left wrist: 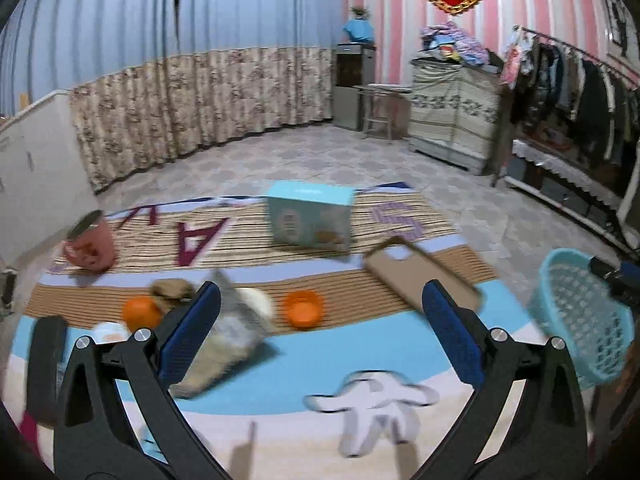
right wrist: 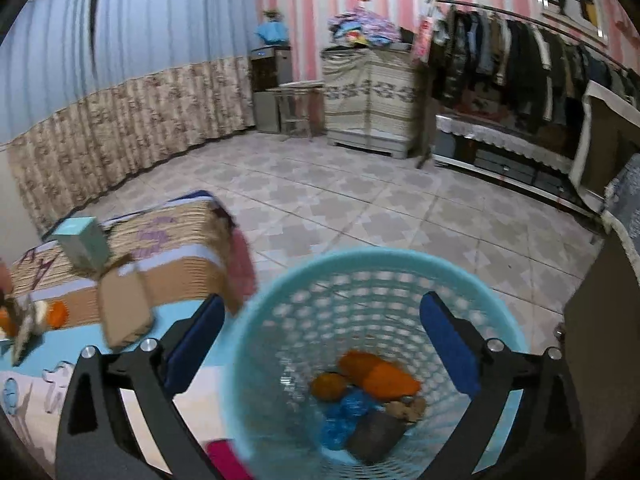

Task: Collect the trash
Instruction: 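Move both tools back over the bed toward the orange peel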

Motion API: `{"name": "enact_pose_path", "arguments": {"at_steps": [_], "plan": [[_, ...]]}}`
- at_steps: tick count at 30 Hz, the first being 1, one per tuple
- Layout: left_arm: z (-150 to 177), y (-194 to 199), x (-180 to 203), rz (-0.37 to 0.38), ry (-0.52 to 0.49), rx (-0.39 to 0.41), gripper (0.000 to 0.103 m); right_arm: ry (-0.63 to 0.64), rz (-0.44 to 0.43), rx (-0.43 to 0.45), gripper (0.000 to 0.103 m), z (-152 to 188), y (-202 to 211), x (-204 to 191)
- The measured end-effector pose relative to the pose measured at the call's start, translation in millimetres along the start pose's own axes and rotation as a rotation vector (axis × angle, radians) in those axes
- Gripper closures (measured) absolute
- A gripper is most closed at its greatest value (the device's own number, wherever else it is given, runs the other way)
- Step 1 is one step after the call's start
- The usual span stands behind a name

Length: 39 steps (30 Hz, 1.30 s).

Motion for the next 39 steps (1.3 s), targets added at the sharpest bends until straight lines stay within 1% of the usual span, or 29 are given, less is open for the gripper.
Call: {"name": "enact_pose_path", "arguments": {"at_steps": [1,2,6,10,12,16,18,20,24,25,27,29,31,35,39], "plan": [[1.5,1.3,-16.7,-0.032,0.006,-0.003,0.006,0.004,-0.015,0.005,0.006,-1.2,3.1,-8.2],[3.2,1.7,-27.9,-0.046,0.017,-0.007,0.006,0.01,-0.033,0.012,0.005,-1.9,7.9,-20.7],[12.8,2.6,-76.7,-0.075,0.102,-0.028,0.006,0.066,-0.1,0.028,0.005,4.9,24.6,-74.8],[24.9,3.7,-128.5,-0.113,0.199,-0.037,0.006,0.119,-0.167,0.011,0.005,19.1,34.3,-120.3],[31.1,3.2,-144.7,-0.122,0.233,-0.041,0.006,0.141,-0.194,-0.001,0.005,25.9,37.3,-141.8],[42.7,-1.4,-173.5,-0.131,0.292,-0.059,0.006,0.188,-0.224,-0.015,0.005,36.7,38.4,-171.1],[47.5,-4.8,-182.9,-0.131,0.302,-0.072,0.006,0.207,-0.235,-0.025,0.005,40.5,36.8,-184.4],[51.7,-10.0,-186.5,-0.131,0.29,-0.097,0.007,0.212,-0.252,-0.035,0.005,43.3,36.2,-195.5],[54.5,-14.3,-185.8,-0.153,0.203,-0.133,0.009,0.208,-0.268,-0.051,0.005,43.0,31.1,-206.7],[56.2,-17.5,-184.5,-0.154,0.182,-0.15,0.011,0.204,-0.269,-0.054,0.005,42.7,30.1,-210.0],[59.6,-23.2,-184.2,-0.14,0.174,-0.169,0.019,0.196,-0.275,-0.062,0.005,41.4,26.2,-216.9],[62.3,-28.5,-185.6,-0.136,0.175,-0.183,0.022,0.211,-0.28,-0.065,0.005,44.3,25.1,-222.9],[62.4,-30.9,-188.5,-0.125,0.184,-0.18,0.022,0.233,-0.274,-0.064,0.005,47.7,23.7,-228.5],[57.5,-30.4,-192.2,-0.093,0.225,-0.143,0.023,0.259,-0.274,-0.069,0.005,52.5,20.3,-236.1],[55.4,-33.9,-193.1,-0.092,0.217,-0.134,0.025,0.263,-0.281,-0.087,0.005,58.9,16.1,-241.7]]}}
Point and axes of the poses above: each gripper's, at about its wrist camera, not at the fingertips, and y roughly against the way its jaws point, x to its right, z to its underside, the point moved 9 cm from there along -y, roughly the way its jaws point, and after that the axes turned 12 degrees about z, right-handed, at the moved point
